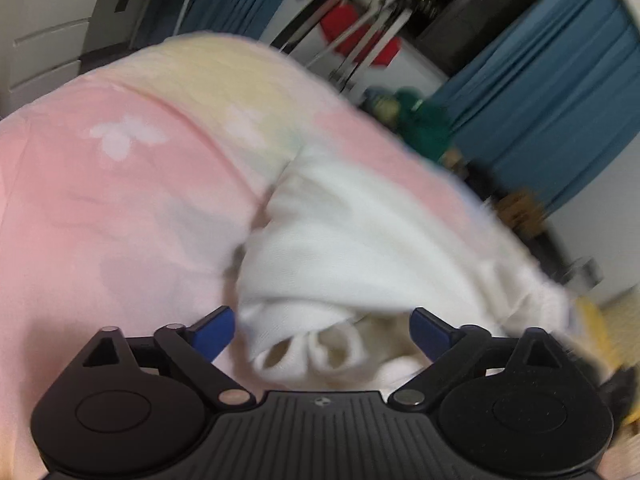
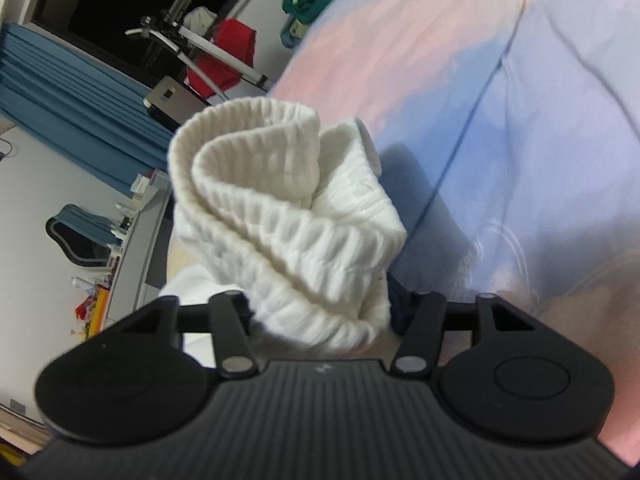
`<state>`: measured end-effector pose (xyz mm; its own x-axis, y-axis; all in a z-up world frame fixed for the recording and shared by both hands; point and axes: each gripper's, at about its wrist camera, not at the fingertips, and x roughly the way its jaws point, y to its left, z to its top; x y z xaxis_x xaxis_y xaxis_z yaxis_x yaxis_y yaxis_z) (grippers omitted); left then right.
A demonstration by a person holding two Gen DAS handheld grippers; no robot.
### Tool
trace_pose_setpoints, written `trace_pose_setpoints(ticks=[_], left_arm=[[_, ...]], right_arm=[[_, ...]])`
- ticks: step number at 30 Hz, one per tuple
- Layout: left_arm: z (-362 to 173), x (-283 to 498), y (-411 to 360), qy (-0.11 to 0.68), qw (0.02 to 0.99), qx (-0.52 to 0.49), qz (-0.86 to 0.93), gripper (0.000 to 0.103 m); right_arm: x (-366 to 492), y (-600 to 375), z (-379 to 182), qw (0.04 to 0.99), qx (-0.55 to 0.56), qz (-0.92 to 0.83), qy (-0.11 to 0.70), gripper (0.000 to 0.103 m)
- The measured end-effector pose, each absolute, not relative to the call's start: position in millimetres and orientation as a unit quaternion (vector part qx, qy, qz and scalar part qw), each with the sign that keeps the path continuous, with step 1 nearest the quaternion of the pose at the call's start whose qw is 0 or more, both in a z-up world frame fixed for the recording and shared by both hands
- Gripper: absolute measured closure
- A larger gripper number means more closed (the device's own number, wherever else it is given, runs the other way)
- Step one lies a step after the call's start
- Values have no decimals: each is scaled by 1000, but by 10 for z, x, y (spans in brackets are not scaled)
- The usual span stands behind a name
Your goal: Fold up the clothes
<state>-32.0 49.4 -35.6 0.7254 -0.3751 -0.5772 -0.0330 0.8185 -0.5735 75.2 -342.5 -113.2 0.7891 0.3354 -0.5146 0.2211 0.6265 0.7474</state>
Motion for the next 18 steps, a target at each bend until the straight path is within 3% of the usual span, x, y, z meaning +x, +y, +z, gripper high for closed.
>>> trace_pose_setpoints(ticks=[5, 11, 18], left_arm=[[-263, -279, 656, 304, 888, -328, -111, 0], [-690, 274, 581, 389, 858, -320, -104, 0], [-975, 527, 540, 422, 827, -348, -131, 0]], right_arm=[[717, -3457, -1053, 845, 436, 43, 306, 50], [684, -3492, -1027, 847, 437, 49, 298, 51], [732, -3576, -1217, 823, 469, 52, 317, 48]])
